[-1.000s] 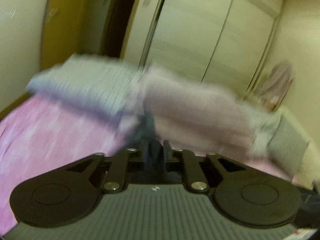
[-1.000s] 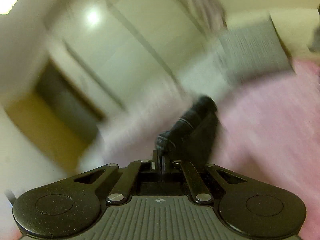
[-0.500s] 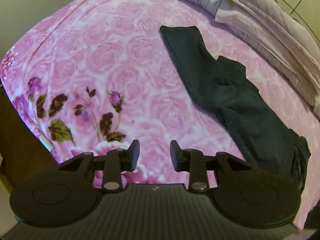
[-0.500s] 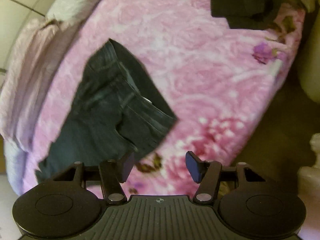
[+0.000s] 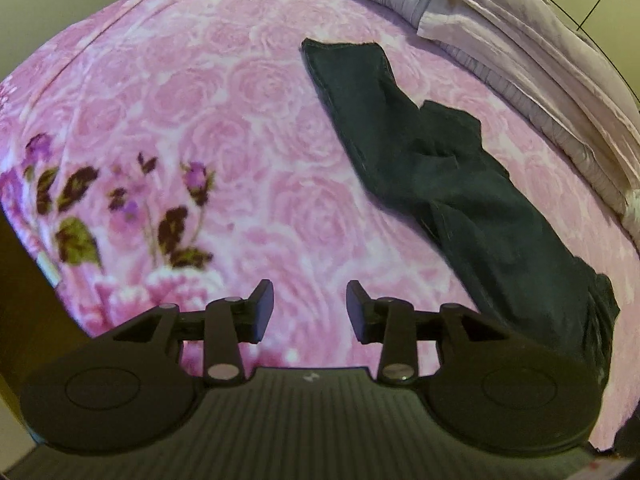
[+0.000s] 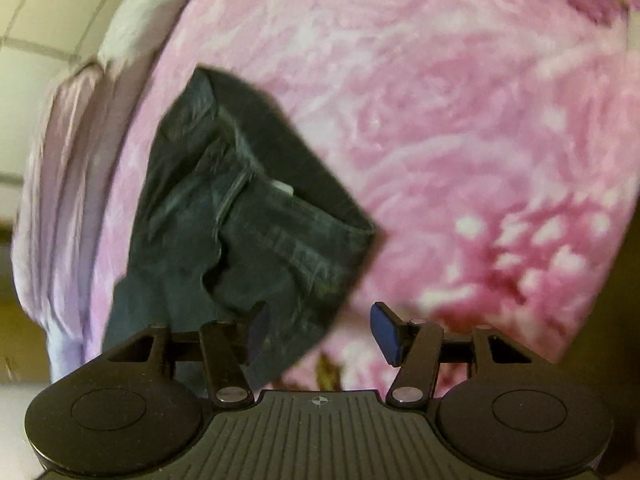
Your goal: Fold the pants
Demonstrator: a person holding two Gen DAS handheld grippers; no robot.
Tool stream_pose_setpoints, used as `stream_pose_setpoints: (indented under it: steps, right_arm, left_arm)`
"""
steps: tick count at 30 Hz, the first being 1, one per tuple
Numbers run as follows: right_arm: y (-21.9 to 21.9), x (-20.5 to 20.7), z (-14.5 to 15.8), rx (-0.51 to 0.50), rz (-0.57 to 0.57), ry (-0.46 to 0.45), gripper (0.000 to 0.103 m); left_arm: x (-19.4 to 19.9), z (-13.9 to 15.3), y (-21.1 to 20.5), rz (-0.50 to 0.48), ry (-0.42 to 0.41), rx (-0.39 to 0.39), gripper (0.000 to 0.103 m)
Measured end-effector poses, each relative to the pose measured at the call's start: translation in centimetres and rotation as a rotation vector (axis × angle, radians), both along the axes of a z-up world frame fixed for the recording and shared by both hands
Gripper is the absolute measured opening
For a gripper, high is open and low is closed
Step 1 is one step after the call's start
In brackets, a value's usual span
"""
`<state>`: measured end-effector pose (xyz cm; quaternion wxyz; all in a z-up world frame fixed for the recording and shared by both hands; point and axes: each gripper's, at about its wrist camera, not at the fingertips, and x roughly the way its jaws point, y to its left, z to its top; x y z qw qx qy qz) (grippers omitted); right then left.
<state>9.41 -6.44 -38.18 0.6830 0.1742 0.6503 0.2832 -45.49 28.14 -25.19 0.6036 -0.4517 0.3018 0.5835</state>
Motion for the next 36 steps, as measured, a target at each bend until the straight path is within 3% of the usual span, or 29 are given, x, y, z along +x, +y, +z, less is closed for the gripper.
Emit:
stream_pose_setpoints:
  steps: [3, 6, 7, 8, 9, 16, 20, 21, 22, 23, 26, 28, 30, 36]
  right_arm:
    - [0.3, -0.4, -1.0, 0.041, -0.077, -0.021, 0.052]
    - [1.0, -0.9, -1.3, 0.047, -0.111, -0.066, 0.043]
    - [1.0, -1.0, -1.4, 0.051, -0.131, -0.071, 0.035]
    - [0.9, -1.1, -1.4, 0.055, -0.151, -0.07, 0.02]
    - [0.9, -1.1, -1.5, 0.057, -0.164, -0.07, 0.017]
    - [1.4, -2.0, -0.3, 0.018, -0.187, -0.147, 0.015]
    - [1.3, -2.3, 0.6, 0.012, -0.217, -0.176, 0.01]
    - [1.4, -2.3, 0.9, 0.008, -0.211, -0.184, 0.009]
    - [1.5, -2.3, 1.2, 0.002, -0.205, -0.193, 0.006]
    - [1.7, -2.2, 1.7, -0.005, -0.2, -0.203, 0.005]
    - [2.3, -1.9, 3.6, -0.023, -0.186, -0.252, 0.004]
    - [2.5, -1.4, 5.7, 0.0, -0.172, -0.293, 0.004]
    - [2.4, -0.9, 8.3, 0.025, -0.136, -0.337, 0.004]
    - [0.2, 0.3, 13.6, 0.027, -0.015, -0.386, 0.003]
  left_arm:
    - [-0.2, -1.7, 3.0, 0.013, -0.017, 0.017, 0.039]
    - [-0.4, -4.2, 7.6, 0.033, -0.047, 0.02, 0.04]
    - [-0.4, -5.1, 9.5, 0.038, -0.064, 0.023, 0.04]
    - [-0.3, -5.8, 11.3, 0.04, -0.077, 0.029, 0.04]
    - [-0.2, -6.5, 13.3, 0.04, -0.085, 0.036, 0.04]
    - [1.2, -11.2, 25.9, 0.072, -0.091, 0.045, 0.045]
    - [1.3, -13.4, 29.3, 0.092, -0.054, 0.039, 0.043]
    - [1.5, -13.5, 29.6, 0.08, -0.043, 0.054, 0.042]
    - [1.6, -13.4, 29.8, 0.059, -0.026, 0.07, 0.025]
    - [1.7, -13.3, 29.9, 0.033, -0.016, 0.08, 0.0]
    - [0.6, -11.4, 29.6, 0.019, -0.022, 0.114, 0.0]
    - [-1.3, -8.8, 28.2, 0.036, -0.017, 0.175, 0.0]
    - [-3.9, -6.3, 26.3, 0.06, -0.023, 0.188, 0.0]
    - [-10.2, -1.3, 15.1, 0.114, 0.033, 0.198, 0.0]
